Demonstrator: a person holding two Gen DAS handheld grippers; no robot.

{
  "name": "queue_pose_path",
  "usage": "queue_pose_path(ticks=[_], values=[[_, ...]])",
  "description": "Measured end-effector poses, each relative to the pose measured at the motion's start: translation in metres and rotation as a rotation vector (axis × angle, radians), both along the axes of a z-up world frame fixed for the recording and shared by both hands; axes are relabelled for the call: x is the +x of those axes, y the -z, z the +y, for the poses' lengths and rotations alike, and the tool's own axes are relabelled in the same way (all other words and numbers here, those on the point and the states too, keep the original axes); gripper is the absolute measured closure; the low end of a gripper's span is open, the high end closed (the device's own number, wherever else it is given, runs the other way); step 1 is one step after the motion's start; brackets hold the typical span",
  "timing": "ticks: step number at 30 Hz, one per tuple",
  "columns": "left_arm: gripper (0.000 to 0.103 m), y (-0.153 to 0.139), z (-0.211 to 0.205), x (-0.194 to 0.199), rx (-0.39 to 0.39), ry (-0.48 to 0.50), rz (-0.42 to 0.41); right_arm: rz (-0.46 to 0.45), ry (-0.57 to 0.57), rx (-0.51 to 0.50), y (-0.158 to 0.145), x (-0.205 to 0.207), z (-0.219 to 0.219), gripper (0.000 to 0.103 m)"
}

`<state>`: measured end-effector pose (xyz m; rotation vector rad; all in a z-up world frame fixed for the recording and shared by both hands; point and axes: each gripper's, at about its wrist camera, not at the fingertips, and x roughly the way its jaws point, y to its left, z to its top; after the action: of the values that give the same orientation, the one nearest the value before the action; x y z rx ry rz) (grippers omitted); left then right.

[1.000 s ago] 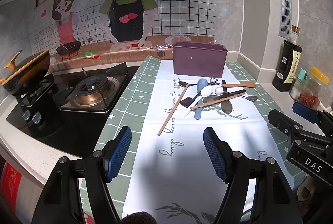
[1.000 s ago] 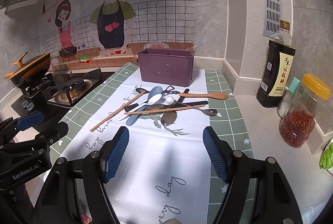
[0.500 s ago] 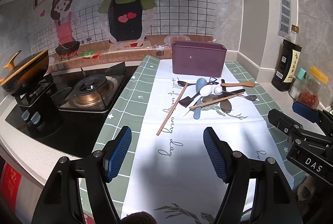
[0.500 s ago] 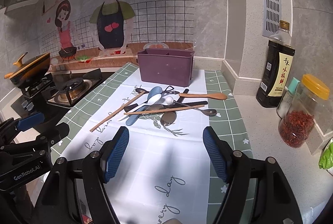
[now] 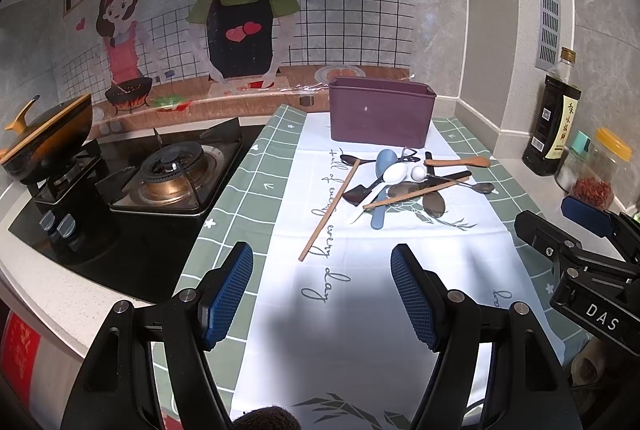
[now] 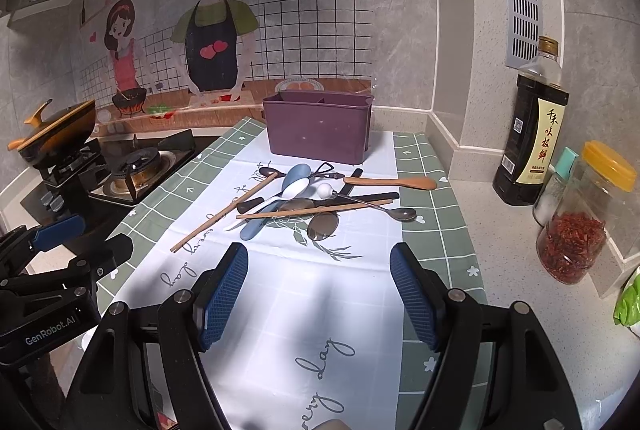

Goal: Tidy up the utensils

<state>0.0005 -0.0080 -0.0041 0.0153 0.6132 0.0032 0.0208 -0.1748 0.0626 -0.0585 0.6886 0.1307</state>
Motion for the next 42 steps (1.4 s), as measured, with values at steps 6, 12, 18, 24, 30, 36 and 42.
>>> queue_pose_path(ticks=[6,12,18,24,30,36,42], values=[[0.031,0.002,-0.002,0.001,-0.002,0.001,0.001,0.003,0.001,0.000,0.001,0.001,-0.002,0.032],[0.031,0.002,-0.003,0.002,-0.003,0.002,0.003,0.004,0.000,0.000,0.001,0.001,-0.003,0.032],[0.031,0.002,-0.003,0.002,-0.003,0.001,0.003,0.004,0.002,-0.001,0.001,0.001,-0.003,0.032],[0.031,0.002,-0.003,0.002,-0.004,0.002,0.004,0.005,0.001,0.000,0.002,0.002,-0.004,0.032],[0.031,0.002,-0.002,0.002,-0.005,0.003,0.005,0.006,0.004,-0.001,0.003,0.003,-0.005,0.032],[0.031,0.010,-0.007,0.019,-0.004,0.018,0.024,0.014,0.011,-0.007,0.006,0.010,-0.008,0.032],[0.031,0.006,0.001,0.054,-0.020,0.071,0.039,0.024,0.053,-0.012,0.005,0.030,-0.010,0.032]])
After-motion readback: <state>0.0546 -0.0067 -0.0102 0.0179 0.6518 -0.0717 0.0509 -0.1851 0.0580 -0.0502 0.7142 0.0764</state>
